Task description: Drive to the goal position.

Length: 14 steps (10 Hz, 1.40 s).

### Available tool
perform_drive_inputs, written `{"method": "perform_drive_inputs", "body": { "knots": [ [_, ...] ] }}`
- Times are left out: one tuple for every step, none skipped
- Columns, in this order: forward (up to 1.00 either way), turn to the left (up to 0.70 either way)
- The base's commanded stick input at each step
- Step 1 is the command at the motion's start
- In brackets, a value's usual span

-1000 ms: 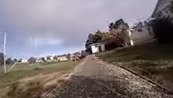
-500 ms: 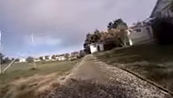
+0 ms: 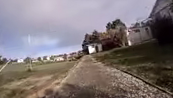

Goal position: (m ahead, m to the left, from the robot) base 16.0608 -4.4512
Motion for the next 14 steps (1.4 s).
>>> {"method": "perform_drive_inputs", "body": {
  "knots": [
    [0.7, 0.0],
    [0.7, 0.0],
    [0.7, 0.0],
    [0.7, 0.0],
    [0.7, 0.0],
    [0.7, 0.0],
    [0.7, 0.0],
    [0.7, 0.0],
    [0.7, 0.0],
    [0.7, 0.0],
    [0.7, 0.0],
    [0.7, 0.0],
    [0.7, 0.0],
    [0.7, 0.0]
  ]
}}
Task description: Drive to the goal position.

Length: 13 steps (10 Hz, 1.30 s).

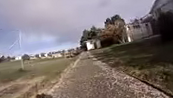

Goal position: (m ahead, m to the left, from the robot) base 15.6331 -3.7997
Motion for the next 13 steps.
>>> {"method": "perform_drive_inputs", "body": {
  "knots": [
    [0.7, 0.0],
    [0.7, 0.0],
    [0.7, 0.0],
    [0.7, 0.0],
    [0.7, 0.0],
    [0.7, 0.0],
    [0.7, 0.0],
    [0.7, 0.0],
    [0.7, 0.0],
    [0.7, -0.05],
    [0.7, -0.11],
    [0.7, -0.14],
    [0.7, -0.14]
  ]
}}
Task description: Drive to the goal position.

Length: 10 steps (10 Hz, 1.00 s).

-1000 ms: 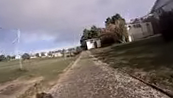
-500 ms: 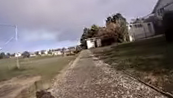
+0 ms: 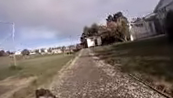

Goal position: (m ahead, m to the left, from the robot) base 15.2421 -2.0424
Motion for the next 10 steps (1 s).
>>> {"method": "perform_drive_inputs", "body": {
  "knots": [
    [0.7, -0.14],
    [0.7, -0.13],
    [0.7, -0.13],
    [0.7, -0.13],
    [0.7, -0.13],
    [0.7, -0.13],
    [0.7, -0.13],
    [0.7, -0.13],
    [0.7, -0.13],
    [0.7, -0.13]
  ]
}}
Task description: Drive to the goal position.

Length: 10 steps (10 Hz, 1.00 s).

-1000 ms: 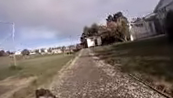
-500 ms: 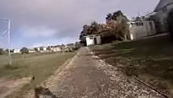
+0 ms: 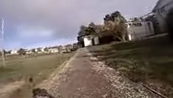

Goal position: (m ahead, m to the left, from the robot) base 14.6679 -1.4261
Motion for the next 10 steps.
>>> {"method": "perform_drive_inputs", "body": {
  "knots": [
    [0.7, -0.13],
    [0.7, -0.13],
    [0.7, -0.11],
    [0.7, -0.1],
    [0.7, 0.0],
    [0.7, 0.0],
    [0.7, 0.0],
    [0.7, 0.0],
    [0.7, 0.0],
    [0.7, 0.0]
  ]
}}
